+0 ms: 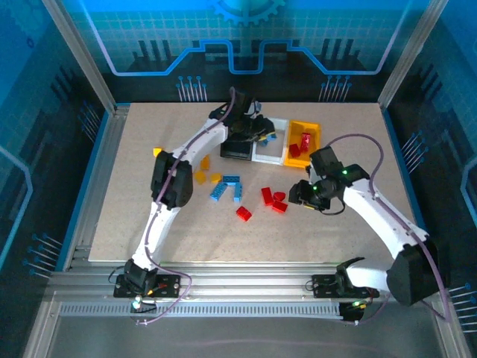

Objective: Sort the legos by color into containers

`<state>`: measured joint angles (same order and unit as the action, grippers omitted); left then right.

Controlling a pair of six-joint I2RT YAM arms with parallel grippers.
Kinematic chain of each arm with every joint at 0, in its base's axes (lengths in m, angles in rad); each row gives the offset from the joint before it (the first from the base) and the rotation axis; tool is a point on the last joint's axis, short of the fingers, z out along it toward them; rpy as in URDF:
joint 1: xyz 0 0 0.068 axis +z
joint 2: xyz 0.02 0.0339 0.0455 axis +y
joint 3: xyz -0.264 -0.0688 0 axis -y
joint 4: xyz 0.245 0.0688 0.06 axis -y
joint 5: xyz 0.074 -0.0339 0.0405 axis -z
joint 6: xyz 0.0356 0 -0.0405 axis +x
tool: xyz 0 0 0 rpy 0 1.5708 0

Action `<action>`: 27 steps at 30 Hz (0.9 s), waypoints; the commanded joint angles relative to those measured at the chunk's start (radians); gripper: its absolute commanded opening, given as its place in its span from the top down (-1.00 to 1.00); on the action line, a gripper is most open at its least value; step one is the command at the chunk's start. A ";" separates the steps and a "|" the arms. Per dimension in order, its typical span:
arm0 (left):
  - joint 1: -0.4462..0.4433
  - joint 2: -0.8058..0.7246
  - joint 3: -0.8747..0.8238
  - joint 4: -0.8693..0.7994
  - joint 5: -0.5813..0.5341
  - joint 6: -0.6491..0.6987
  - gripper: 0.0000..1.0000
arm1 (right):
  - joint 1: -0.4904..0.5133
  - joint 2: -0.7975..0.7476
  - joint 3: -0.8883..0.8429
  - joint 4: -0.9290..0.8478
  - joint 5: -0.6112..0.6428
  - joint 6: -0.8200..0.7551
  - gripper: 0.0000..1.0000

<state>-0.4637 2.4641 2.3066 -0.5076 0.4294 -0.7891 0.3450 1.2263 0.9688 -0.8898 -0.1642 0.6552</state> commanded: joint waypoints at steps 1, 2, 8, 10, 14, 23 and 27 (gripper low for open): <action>-0.012 0.085 0.155 0.024 0.066 -0.082 0.51 | 0.005 -0.074 -0.047 -0.043 0.014 0.060 -0.06; -0.010 0.104 0.171 0.032 0.065 -0.096 0.51 | 0.005 -0.092 -0.056 -0.047 0.018 0.069 -0.06; -0.008 0.155 0.178 0.096 0.061 -0.159 0.48 | 0.007 -0.162 -0.080 -0.076 0.035 0.106 -0.07; -0.006 0.165 0.179 0.106 0.069 -0.172 0.43 | 0.008 -0.182 -0.084 -0.087 0.044 0.115 -0.06; 0.001 0.174 0.179 0.101 0.078 -0.178 0.25 | 0.009 -0.215 -0.120 -0.092 0.052 0.138 -0.07; 0.017 0.157 0.178 0.074 0.091 -0.165 0.13 | 0.033 -0.218 -0.132 -0.077 0.067 0.171 -0.08; 0.017 0.136 0.166 0.061 0.095 -0.154 0.12 | 0.056 -0.210 -0.131 -0.074 0.084 0.177 -0.08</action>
<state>-0.4534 2.6289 2.4462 -0.4225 0.4889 -0.9516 0.3775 1.0142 0.8417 -0.9524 -0.1078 0.8074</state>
